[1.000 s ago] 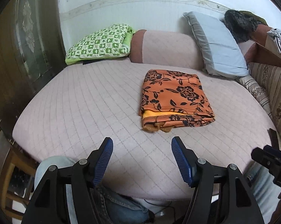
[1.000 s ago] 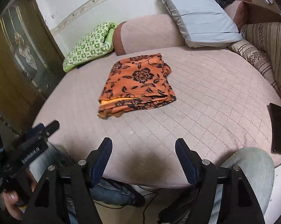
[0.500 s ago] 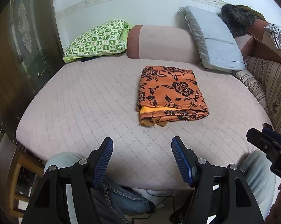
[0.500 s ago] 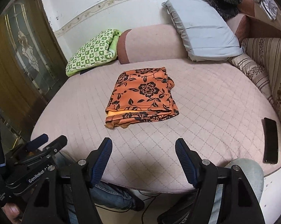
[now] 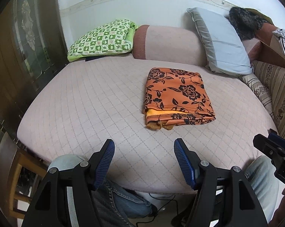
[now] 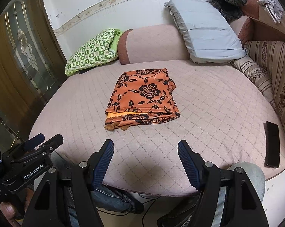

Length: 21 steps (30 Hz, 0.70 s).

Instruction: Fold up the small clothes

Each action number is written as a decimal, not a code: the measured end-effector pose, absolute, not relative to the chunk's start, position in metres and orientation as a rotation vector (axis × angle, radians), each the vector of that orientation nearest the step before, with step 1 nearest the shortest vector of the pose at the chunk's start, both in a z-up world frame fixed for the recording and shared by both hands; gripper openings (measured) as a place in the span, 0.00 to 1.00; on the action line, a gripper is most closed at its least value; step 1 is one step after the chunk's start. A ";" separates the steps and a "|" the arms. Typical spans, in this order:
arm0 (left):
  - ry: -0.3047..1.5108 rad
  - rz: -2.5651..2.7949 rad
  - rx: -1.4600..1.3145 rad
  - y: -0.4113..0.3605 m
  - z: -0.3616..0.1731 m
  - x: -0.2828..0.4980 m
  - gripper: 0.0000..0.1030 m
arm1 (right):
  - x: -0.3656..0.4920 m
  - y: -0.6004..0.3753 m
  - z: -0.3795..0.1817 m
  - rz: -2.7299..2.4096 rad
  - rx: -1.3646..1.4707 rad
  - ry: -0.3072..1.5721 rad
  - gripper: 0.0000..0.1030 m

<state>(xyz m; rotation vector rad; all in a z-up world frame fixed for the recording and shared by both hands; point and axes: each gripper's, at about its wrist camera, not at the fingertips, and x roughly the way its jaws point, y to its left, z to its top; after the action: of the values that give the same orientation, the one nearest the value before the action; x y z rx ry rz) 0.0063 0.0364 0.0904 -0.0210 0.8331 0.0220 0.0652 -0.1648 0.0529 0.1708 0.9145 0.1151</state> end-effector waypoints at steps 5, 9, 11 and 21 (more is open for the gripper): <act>0.826 0.014 -0.017 0.038 0.091 0.009 0.63 | 0.068 -0.162 0.053 0.106 0.160 0.912 0.70; 0.822 0.016 -0.024 0.037 0.091 0.006 0.63 | 0.070 -0.161 0.053 0.107 0.158 0.915 0.70; 0.822 0.012 -0.028 0.037 0.091 0.006 0.63 | 0.070 -0.160 0.054 0.104 0.150 0.913 0.70; 0.818 0.001 -0.020 0.037 0.092 0.004 0.63 | 0.069 -0.155 0.056 0.112 0.140 0.908 0.70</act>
<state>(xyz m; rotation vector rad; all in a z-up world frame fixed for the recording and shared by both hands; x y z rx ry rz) 0.0038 0.0369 0.0923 -0.0196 0.8177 0.0009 0.0685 -0.1552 0.0556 0.1397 0.9079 0.1119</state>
